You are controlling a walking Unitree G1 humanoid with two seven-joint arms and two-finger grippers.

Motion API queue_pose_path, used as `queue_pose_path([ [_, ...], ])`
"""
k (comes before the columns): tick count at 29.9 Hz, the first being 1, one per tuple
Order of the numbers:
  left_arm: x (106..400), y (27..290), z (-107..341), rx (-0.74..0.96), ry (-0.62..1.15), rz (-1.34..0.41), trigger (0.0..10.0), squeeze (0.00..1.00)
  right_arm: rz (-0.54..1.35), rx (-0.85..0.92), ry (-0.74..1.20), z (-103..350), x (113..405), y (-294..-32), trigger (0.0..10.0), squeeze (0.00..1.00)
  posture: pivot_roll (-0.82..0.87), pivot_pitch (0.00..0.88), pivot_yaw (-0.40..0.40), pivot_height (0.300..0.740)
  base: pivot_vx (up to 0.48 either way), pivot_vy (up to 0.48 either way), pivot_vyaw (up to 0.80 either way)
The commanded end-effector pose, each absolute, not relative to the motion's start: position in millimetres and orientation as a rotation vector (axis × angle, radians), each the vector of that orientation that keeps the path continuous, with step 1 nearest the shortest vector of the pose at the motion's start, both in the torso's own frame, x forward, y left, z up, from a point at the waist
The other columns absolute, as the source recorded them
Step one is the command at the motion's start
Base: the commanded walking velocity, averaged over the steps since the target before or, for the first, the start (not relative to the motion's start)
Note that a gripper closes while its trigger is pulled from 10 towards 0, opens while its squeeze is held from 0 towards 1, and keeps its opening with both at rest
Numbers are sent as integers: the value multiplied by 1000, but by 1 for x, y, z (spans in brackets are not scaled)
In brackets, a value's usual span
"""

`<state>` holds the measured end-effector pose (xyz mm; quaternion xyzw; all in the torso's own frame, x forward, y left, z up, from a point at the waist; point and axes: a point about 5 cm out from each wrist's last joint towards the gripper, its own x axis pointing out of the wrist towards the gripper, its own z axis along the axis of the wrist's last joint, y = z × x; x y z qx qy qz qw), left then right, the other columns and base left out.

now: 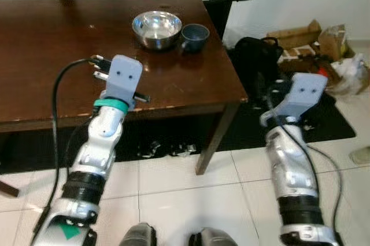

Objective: Setting the table

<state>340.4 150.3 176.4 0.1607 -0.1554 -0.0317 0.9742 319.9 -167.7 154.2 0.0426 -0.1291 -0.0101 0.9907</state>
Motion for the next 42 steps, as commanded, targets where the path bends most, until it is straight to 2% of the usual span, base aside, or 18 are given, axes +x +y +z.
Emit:
queue_pose_path([
  [1,340,147,172,322,-297,-79,10000,0,-43,76,-250,153,319,-175,10000,0,-19,0,23,740,469,0,0],
  [10,340,147,173,322,-297,-78,10000,0,-17,75,-245,154,319,-172,10000,0,-19,0,23,740,470,0,0],
  [23,342,145,175,305,-294,-91,10000,0,348,-15,-89,136,305,-132,10000,0,-14,0,22,740,450,0,0],
  [26,343,143,178,250,-275,-128,10000,0,511,-13,-29,130,293,-119,10000,0,-13,0,19,740,0,0,0],
  [30,342,141,192,228,-292,-201,10000,0,604,-46,31,126,279,-117,10000,0,-13,0,11,740,0,0,0],
  [38,343,145,205,209,-308,-213,10000,0,628,-67,59,124,272,-119,10000,0,-11,0,7,740,0,0,0],
  [41,345,145,211,202,-316,-197,10000,0,515,-109,105,116,280,-122,10000,0,-7,0,2,740,0,0,0],
  [42,346,140,220,195,-331,-203,10000,0,333,-99,155,105,289,-122,10000,0,1,0,-2,740,0,0,0],
])
